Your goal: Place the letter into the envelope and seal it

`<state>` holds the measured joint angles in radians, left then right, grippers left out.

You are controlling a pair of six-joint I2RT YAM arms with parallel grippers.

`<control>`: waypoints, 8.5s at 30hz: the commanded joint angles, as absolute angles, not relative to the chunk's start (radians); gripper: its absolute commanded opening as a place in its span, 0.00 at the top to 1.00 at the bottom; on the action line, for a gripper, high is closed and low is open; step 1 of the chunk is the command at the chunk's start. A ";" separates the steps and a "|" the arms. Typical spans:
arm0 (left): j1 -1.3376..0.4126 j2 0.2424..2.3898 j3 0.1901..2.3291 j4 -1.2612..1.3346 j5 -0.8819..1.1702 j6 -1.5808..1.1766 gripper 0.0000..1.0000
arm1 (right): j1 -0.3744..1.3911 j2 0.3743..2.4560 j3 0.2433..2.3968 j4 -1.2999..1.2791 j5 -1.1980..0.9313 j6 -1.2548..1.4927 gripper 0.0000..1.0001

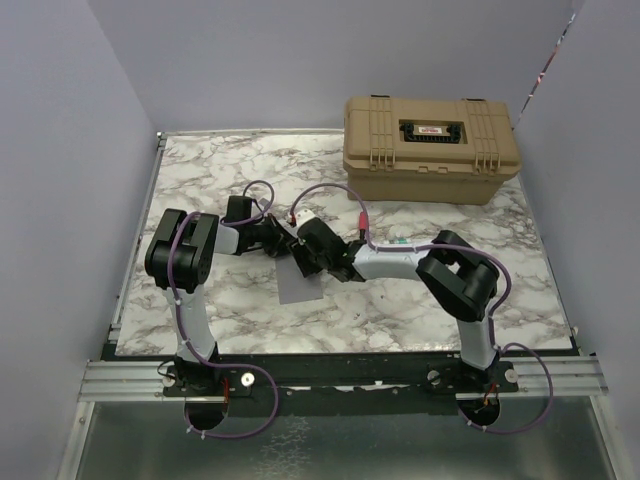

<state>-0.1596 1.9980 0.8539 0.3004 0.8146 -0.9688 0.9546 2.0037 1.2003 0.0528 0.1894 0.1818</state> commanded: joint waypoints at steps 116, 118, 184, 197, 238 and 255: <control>-0.099 2.144 0.943 0.074 0.533 -0.912 1.00 | 0.936 2.226 1.418 -0.345 -0.088 0.069 0.67; -0.099 2.146 0.943 0.072 0.532 -0.910 1.00 | 0.942 2.236 1.420 -0.350 -0.081 0.066 0.65; -0.131 1.786 1.141 -0.143 0.530 -0.712 0.41 | 0.800 1.574 1.124 -0.465 0.297 0.440 0.56; -0.129 1.472 1.052 -0.313 0.119 -0.590 0.02 | 0.509 1.556 1.050 -0.517 0.530 0.755 0.40; -0.121 1.387 0.981 -0.208 0.242 -0.571 0.04 | 0.458 1.816 1.105 -0.517 0.535 0.871 0.57; -0.141 1.370 0.962 -0.169 0.415 -0.547 0.05 | 0.438 1.670 1.042 -0.525 0.431 0.881 1.00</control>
